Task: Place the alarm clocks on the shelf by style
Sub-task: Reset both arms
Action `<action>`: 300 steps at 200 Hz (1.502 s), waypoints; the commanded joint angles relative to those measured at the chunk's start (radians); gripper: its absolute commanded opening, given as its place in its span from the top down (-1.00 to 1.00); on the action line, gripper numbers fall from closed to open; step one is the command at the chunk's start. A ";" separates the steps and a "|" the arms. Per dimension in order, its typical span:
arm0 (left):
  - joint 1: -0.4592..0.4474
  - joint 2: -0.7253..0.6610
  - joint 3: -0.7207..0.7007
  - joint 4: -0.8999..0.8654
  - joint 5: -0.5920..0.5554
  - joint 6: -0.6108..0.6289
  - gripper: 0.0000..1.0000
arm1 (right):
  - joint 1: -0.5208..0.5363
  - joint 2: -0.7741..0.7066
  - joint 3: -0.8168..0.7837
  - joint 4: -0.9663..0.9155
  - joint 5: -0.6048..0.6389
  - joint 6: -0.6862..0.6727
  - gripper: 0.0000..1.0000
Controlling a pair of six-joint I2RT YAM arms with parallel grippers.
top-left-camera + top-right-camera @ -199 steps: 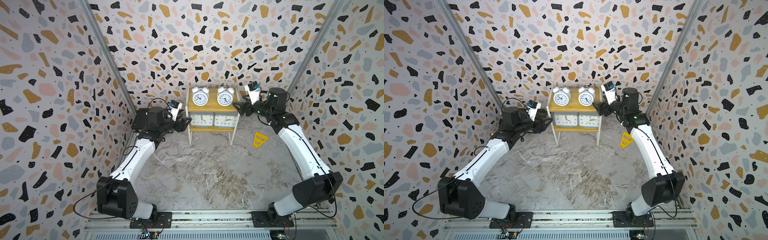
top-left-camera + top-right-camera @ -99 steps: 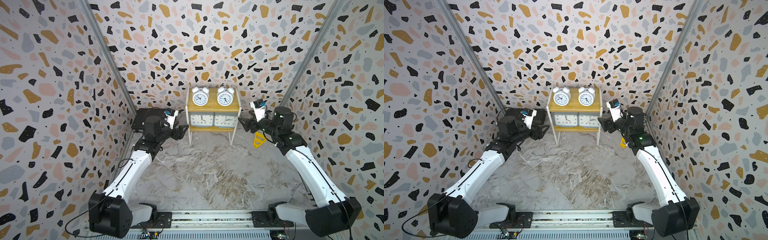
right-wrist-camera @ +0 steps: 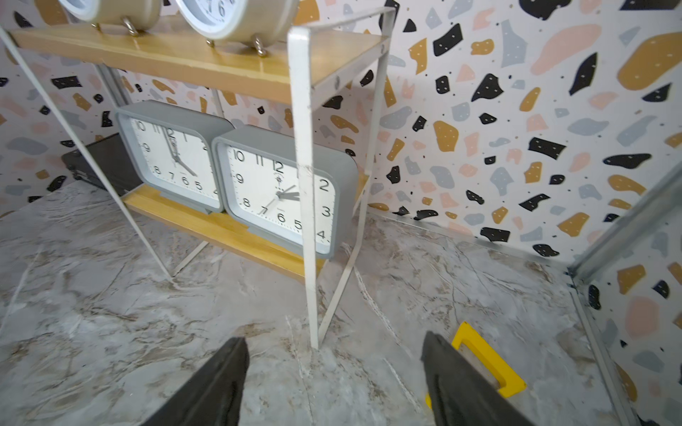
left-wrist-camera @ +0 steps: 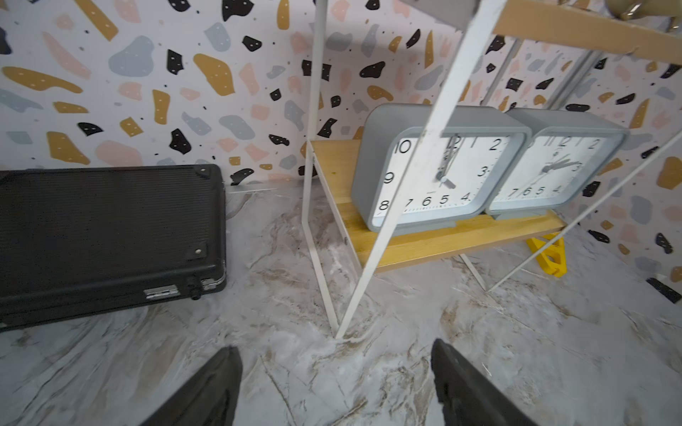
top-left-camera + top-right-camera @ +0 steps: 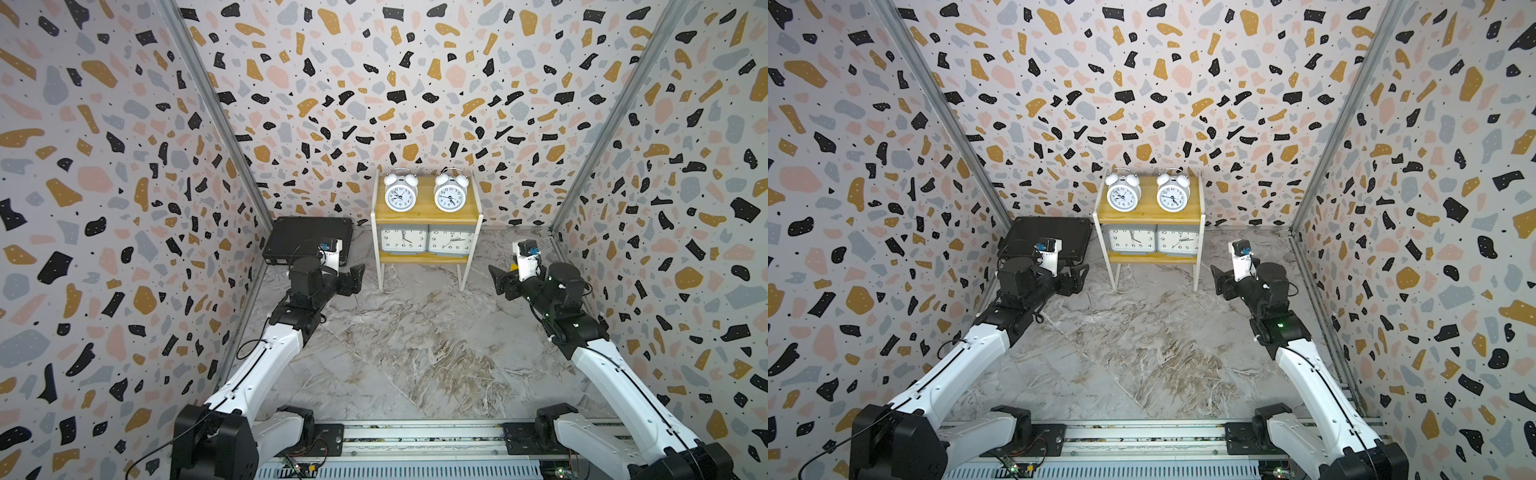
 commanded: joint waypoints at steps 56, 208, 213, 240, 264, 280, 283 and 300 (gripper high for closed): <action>0.001 -0.073 -0.174 0.193 -0.303 0.011 -0.70 | -0.004 -0.068 -0.277 0.298 0.353 0.011 -0.58; 0.046 0.014 -0.358 0.416 -0.422 0.132 -0.87 | -0.013 0.284 -0.473 0.772 0.508 -0.132 -0.64; 0.050 0.017 -0.357 0.417 -0.416 0.131 -0.86 | -0.014 0.294 -0.470 0.772 0.504 -0.134 -0.64; 0.054 0.002 -0.351 0.355 -0.409 0.151 -0.87 | -0.029 0.326 -0.464 0.761 0.490 -0.113 -0.64; 0.073 0.007 -0.374 0.364 -0.433 0.130 -0.89 | -0.050 0.348 -0.472 0.786 0.470 -0.095 -0.65; 0.094 0.031 -0.379 0.394 -0.386 0.132 -0.90 | -0.063 0.352 -0.474 0.789 0.446 -0.085 -0.65; 0.096 0.038 -0.381 0.400 -0.380 0.136 -0.90 | -0.066 0.354 -0.474 0.793 0.443 -0.084 -0.65; 0.105 0.074 -0.412 0.500 -0.331 0.169 -0.90 | -0.083 0.367 -0.485 0.817 0.424 -0.072 -0.65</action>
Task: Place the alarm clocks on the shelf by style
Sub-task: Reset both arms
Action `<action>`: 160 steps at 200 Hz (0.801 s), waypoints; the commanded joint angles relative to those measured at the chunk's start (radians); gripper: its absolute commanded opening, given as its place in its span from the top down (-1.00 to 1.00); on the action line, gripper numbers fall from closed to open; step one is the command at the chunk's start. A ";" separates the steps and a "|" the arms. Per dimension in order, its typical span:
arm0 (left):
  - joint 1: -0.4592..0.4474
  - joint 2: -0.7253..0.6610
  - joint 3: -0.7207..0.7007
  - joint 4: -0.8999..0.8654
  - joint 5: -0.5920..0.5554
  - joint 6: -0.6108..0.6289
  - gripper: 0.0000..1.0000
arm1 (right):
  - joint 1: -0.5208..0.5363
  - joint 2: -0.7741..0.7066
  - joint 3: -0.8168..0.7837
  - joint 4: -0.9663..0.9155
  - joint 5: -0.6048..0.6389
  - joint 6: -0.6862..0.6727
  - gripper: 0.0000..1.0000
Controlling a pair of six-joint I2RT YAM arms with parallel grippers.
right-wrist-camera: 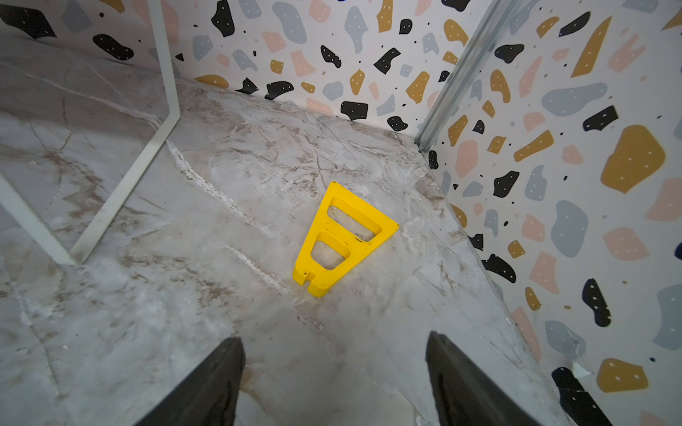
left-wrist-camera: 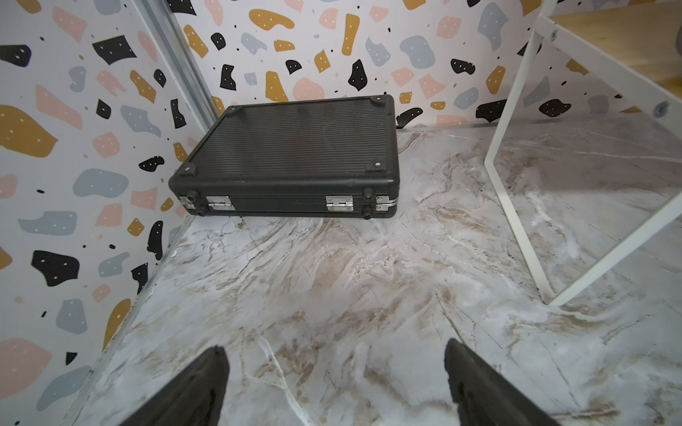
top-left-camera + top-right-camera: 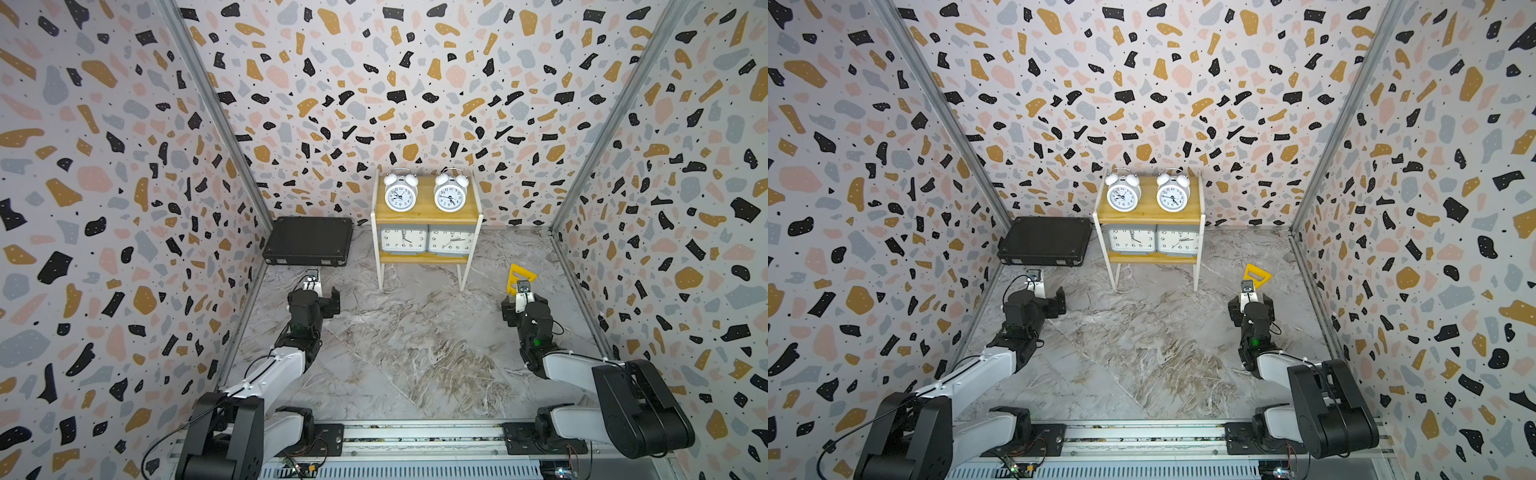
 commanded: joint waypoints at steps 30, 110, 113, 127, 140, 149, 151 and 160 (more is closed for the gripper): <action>0.062 0.111 -0.052 0.199 0.152 0.018 -0.91 | -0.068 0.038 -0.029 0.115 -0.105 0.065 -0.66; 0.094 0.244 -0.073 0.330 0.191 -0.001 -0.98 | -0.114 0.183 0.010 0.147 -0.193 0.085 -0.72; 0.094 0.242 -0.072 0.325 0.191 -0.001 -0.98 | -0.113 0.178 0.022 0.118 -0.190 0.086 -0.72; 0.094 0.249 -0.078 0.350 0.190 -0.003 -0.98 | -0.113 0.207 0.061 0.090 -0.179 0.087 -0.76; 0.094 0.247 -0.082 0.355 0.190 -0.004 -0.98 | -0.114 0.189 0.072 0.042 -0.176 0.093 -0.81; 0.094 0.247 -0.082 0.354 0.190 -0.004 -0.98 | -0.113 0.205 0.065 0.085 -0.176 0.087 -0.82; 0.094 0.247 -0.081 0.353 0.190 -0.004 -0.98 | -0.113 0.206 0.064 0.084 -0.176 0.088 -0.82; 0.094 0.248 -0.080 0.354 0.190 -0.003 -0.98 | -0.113 0.191 0.072 0.043 -0.173 0.094 -0.86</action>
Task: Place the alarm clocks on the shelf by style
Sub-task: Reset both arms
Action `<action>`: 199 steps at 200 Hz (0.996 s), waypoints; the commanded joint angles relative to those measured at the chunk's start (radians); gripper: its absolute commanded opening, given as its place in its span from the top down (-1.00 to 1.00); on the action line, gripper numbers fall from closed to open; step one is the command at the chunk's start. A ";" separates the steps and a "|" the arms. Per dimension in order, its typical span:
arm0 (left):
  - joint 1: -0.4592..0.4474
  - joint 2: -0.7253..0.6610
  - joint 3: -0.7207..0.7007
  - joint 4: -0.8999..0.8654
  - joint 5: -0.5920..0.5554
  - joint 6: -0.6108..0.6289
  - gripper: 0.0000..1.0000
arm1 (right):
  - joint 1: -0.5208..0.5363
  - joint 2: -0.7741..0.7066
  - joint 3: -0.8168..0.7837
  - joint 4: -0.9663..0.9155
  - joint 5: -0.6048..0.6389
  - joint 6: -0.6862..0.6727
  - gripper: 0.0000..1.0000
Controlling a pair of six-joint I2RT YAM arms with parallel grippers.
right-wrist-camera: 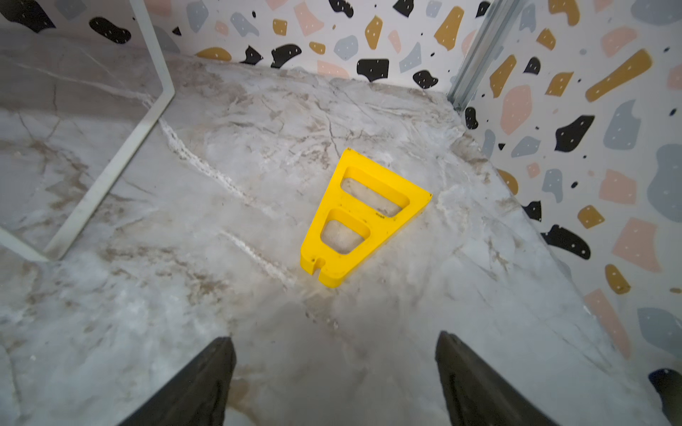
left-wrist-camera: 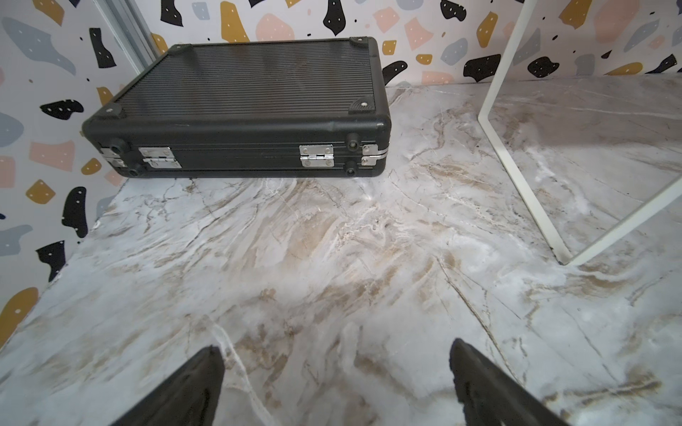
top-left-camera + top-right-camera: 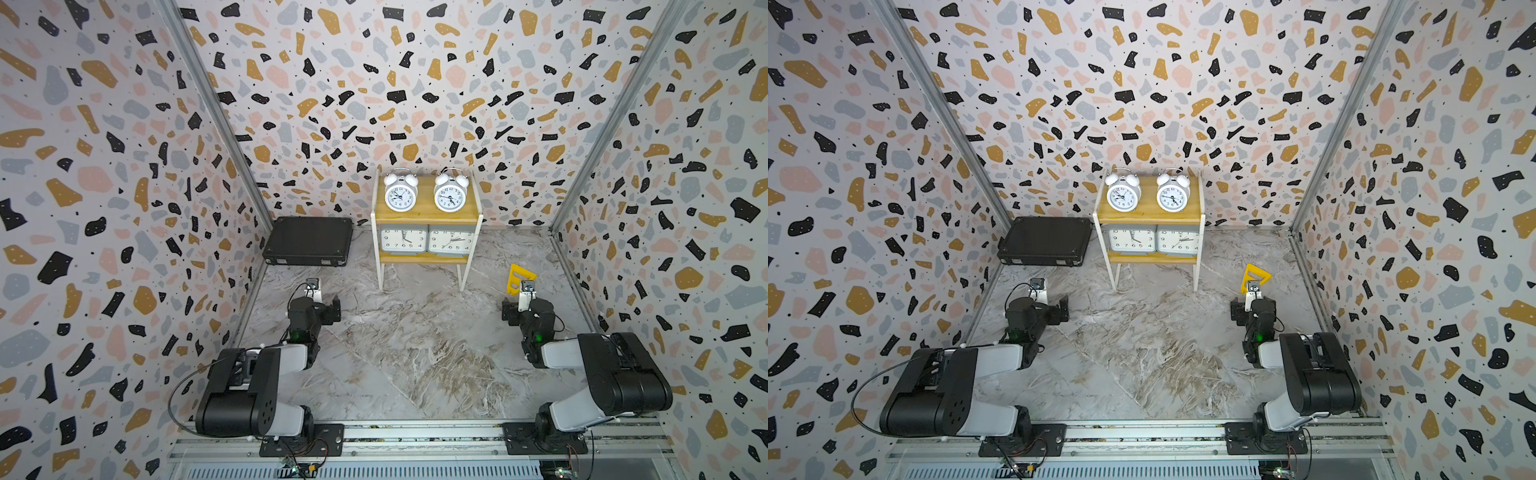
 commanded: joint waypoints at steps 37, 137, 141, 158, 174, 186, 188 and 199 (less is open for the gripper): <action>0.004 -0.002 -0.001 0.058 0.008 -0.009 -0.98 | -0.003 -0.005 0.020 -0.023 -0.001 0.011 -0.99; 0.004 -0.002 0.001 0.056 0.006 -0.011 -0.98 | -0.004 -0.007 0.021 -0.029 0.001 0.010 -0.99; 0.004 -0.002 0.001 0.056 0.006 -0.010 -0.98 | -0.004 -0.007 0.021 -0.029 0.000 0.011 -0.99; 0.004 0.000 0.000 0.058 0.009 -0.007 -0.98 | -0.003 -0.007 0.021 -0.029 -0.001 0.012 -0.99; 0.004 0.002 -0.003 0.068 0.009 -0.006 -0.98 | -0.004 -0.008 0.021 -0.029 -0.001 0.011 -0.99; 0.004 0.002 -0.003 0.067 0.009 -0.006 -0.98 | -0.004 -0.007 0.021 -0.029 0.000 0.011 -0.99; 0.004 0.002 -0.004 0.067 0.009 -0.006 -0.98 | -0.004 -0.007 0.021 -0.029 -0.001 0.011 -0.99; 0.004 -0.001 0.000 0.058 0.007 -0.009 -0.98 | -0.004 -0.007 0.021 -0.029 0.000 0.012 -0.99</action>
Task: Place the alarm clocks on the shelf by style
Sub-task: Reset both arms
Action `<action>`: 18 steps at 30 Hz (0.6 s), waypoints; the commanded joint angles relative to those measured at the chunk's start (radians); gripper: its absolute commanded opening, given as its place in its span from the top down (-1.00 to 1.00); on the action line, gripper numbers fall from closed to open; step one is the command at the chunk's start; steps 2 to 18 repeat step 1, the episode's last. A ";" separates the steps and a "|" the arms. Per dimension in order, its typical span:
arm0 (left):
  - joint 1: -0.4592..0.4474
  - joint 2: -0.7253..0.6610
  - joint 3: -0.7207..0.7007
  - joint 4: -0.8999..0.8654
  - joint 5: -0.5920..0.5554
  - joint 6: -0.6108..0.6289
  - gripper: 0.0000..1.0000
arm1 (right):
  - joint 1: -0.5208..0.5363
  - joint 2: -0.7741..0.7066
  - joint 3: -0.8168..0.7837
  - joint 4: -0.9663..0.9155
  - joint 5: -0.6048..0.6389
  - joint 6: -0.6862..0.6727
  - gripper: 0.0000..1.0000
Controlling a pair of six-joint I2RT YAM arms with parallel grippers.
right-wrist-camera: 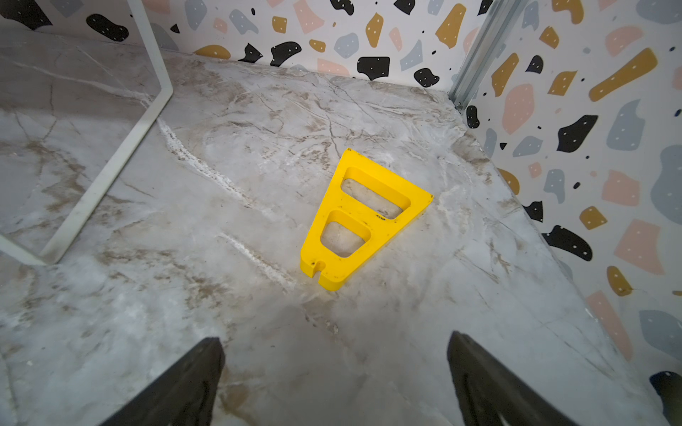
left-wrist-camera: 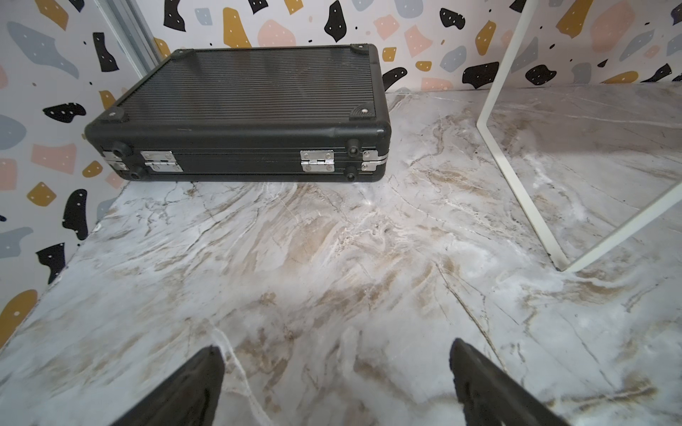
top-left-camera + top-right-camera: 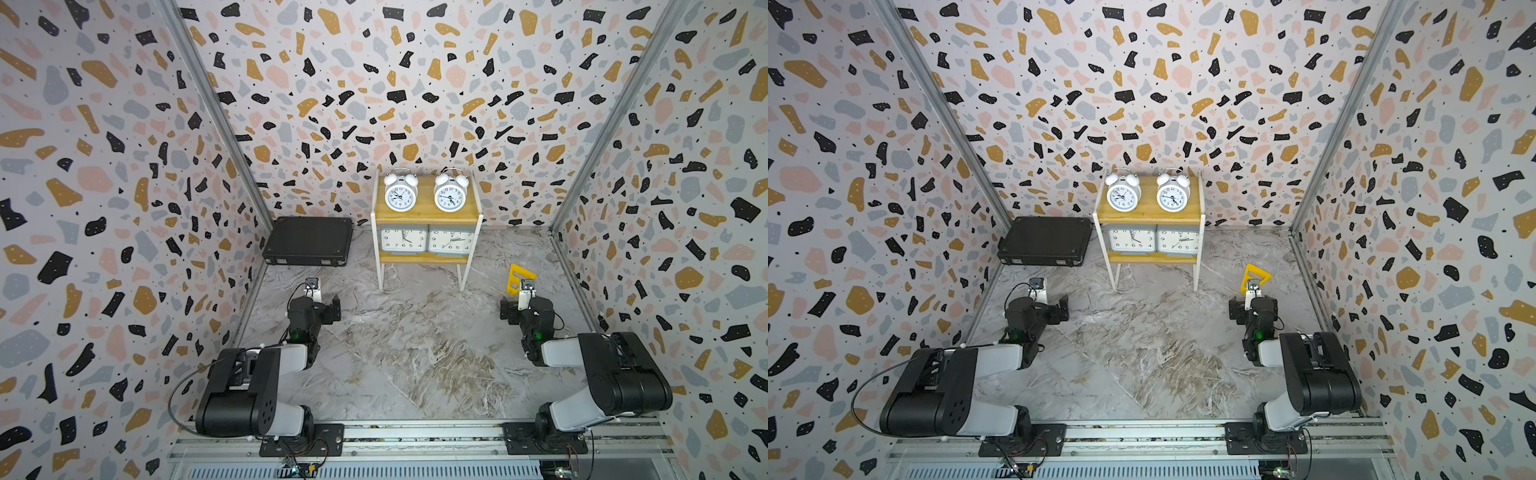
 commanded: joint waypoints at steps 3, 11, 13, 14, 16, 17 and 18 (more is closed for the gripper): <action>0.004 -0.001 0.000 0.046 0.004 -0.002 -0.98 | -0.004 -0.007 0.013 0.001 -0.001 0.009 -0.99; 0.004 -0.001 0.000 0.046 0.004 -0.002 -0.98 | -0.004 -0.007 0.013 0.001 -0.001 0.009 -0.99; 0.004 -0.001 0.000 0.046 0.004 -0.002 -0.98 | -0.004 -0.007 0.013 0.001 -0.001 0.009 -0.99; 0.004 -0.001 0.000 0.046 0.004 -0.002 -0.98 | -0.004 -0.007 0.013 0.001 -0.001 0.009 -0.99; 0.004 -0.001 0.000 0.046 0.004 -0.002 -0.98 | -0.004 -0.007 0.013 0.001 -0.001 0.009 -0.99; 0.004 -0.001 0.000 0.046 0.004 -0.002 -0.98 | -0.004 -0.007 0.013 0.001 -0.001 0.009 -0.99; 0.004 -0.001 0.000 0.046 0.004 -0.002 -0.98 | -0.004 -0.007 0.013 0.001 -0.001 0.009 -0.99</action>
